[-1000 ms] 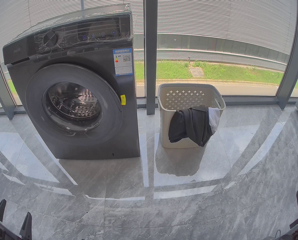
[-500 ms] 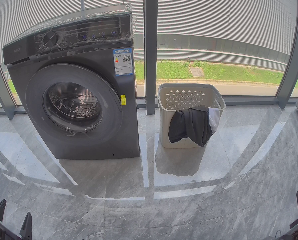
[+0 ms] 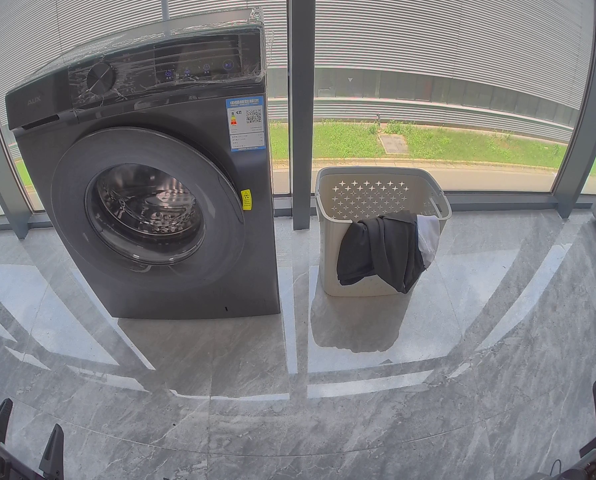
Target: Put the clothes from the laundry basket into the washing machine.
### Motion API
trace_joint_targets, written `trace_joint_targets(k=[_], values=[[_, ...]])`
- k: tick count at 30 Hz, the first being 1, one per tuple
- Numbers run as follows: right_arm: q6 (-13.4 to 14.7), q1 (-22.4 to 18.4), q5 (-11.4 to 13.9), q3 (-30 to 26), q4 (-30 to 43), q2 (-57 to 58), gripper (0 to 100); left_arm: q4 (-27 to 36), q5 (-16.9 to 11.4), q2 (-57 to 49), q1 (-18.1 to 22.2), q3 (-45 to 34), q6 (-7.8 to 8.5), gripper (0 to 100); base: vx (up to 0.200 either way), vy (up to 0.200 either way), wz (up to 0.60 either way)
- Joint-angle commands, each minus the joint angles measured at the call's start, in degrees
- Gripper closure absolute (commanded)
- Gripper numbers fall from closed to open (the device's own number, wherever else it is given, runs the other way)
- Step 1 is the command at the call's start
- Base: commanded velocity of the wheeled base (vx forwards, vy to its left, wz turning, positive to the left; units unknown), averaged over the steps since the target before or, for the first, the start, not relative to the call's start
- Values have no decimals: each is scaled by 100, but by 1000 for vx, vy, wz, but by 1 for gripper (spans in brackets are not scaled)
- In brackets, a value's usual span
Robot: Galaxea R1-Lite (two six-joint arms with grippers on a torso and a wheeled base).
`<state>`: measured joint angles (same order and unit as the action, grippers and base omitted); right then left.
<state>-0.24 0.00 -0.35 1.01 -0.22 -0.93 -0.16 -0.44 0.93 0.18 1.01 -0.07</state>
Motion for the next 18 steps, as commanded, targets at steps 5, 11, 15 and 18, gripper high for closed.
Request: trace_joint_targets(k=[5,11,15,18], values=[[-2,0,0,-101,-4,75,100,-2,0,-93,-1,-101,-1,0,0,0,0],[-2,0,0,-101,-4,75,100,-2,0,-93,-1,-101,-1,0,0,0,0],[-2,0,0,-101,-4,75,100,-2,-9,-93,8,-101,-1,0,0,0,0],[-2,0,0,-101,-4,75,100,-2,0,-93,8,-101,-1,0,0,0,0]])
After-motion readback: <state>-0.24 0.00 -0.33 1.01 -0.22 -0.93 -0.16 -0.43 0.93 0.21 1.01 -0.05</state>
